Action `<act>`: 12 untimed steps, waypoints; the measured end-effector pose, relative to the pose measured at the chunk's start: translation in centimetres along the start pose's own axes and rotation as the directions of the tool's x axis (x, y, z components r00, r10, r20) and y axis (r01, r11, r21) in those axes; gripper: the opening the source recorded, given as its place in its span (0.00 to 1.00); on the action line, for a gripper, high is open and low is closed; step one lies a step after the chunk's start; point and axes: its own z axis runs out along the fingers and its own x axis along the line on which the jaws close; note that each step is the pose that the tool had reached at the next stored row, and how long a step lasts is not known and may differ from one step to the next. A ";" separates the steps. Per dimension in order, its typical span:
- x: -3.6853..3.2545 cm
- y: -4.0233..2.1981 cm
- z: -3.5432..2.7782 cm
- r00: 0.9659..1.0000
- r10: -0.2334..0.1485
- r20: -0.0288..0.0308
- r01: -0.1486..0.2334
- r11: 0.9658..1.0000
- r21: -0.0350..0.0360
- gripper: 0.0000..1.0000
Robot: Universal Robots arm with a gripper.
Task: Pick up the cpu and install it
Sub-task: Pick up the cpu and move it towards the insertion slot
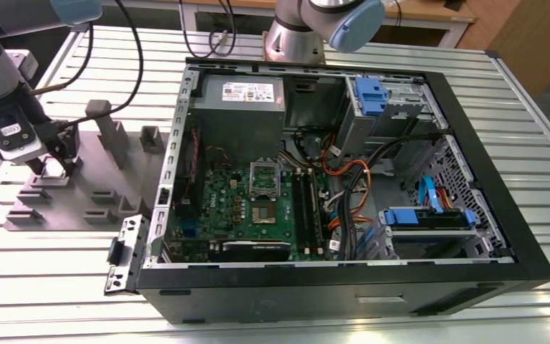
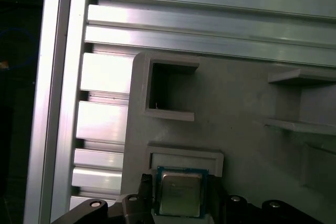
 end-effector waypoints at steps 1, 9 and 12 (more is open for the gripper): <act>0.00 0.00 0.02 1.000 0.000 0.000 0.000 1.000 0.000 0.53; 0.00 0.00 0.06 1.000 0.000 0.001 0.000 1.000 0.000 0.52; 0.00 0.00 0.05 1.000 0.000 0.001 0.000 1.000 0.000 0.47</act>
